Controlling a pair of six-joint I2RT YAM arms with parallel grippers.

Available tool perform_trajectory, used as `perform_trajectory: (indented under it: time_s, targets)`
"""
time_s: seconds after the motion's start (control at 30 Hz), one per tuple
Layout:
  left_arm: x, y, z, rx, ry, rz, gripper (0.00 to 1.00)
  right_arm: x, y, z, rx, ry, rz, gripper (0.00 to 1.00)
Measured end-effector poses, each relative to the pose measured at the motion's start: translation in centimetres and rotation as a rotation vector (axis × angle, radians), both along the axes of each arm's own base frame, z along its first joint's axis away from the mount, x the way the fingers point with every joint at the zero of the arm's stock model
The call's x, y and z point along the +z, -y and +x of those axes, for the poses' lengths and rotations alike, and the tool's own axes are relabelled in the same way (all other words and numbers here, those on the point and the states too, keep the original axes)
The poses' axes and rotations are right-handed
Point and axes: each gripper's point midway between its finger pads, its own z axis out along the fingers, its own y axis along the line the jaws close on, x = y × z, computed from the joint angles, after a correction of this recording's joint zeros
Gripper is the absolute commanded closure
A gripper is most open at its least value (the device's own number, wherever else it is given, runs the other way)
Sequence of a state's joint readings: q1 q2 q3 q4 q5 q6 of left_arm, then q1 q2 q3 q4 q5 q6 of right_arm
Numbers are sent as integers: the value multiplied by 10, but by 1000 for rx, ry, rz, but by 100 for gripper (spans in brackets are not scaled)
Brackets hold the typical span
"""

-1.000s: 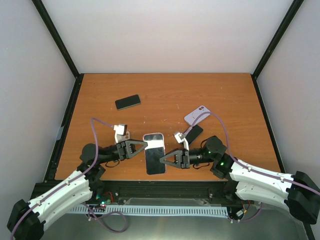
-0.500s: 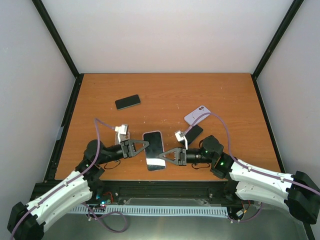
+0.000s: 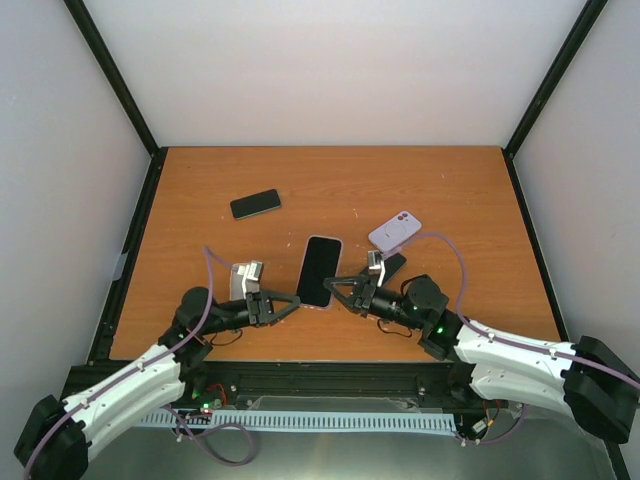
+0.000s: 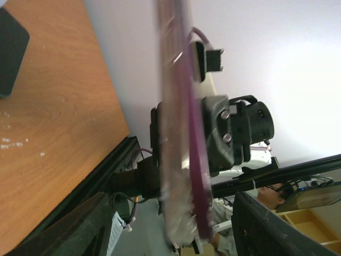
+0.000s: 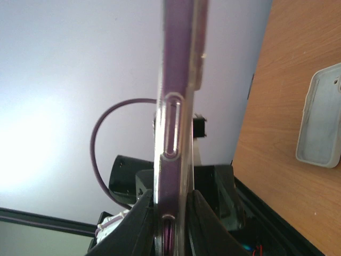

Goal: Put the phone into the phone case

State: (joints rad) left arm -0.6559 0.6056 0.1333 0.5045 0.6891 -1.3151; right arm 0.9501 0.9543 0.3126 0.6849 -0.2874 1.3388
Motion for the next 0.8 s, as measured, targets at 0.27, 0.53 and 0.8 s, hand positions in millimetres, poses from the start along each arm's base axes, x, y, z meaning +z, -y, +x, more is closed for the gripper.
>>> perform_trajectory:
  time_s: [0.27, 0.53, 0.8]
  targets:
    - [-13, 0, -2, -12, -46, -36, 47, -17, -6, 9, -23, -75, -19, 85]
    - [-6, -1, -1, -4, -20, -58, 79, -21, -9, 10, -16, -103, -5, 84]
    - [-13, -1, 2, 14, -56, -39, 97, -32, -9, 11, -17, -109, -20, 76]
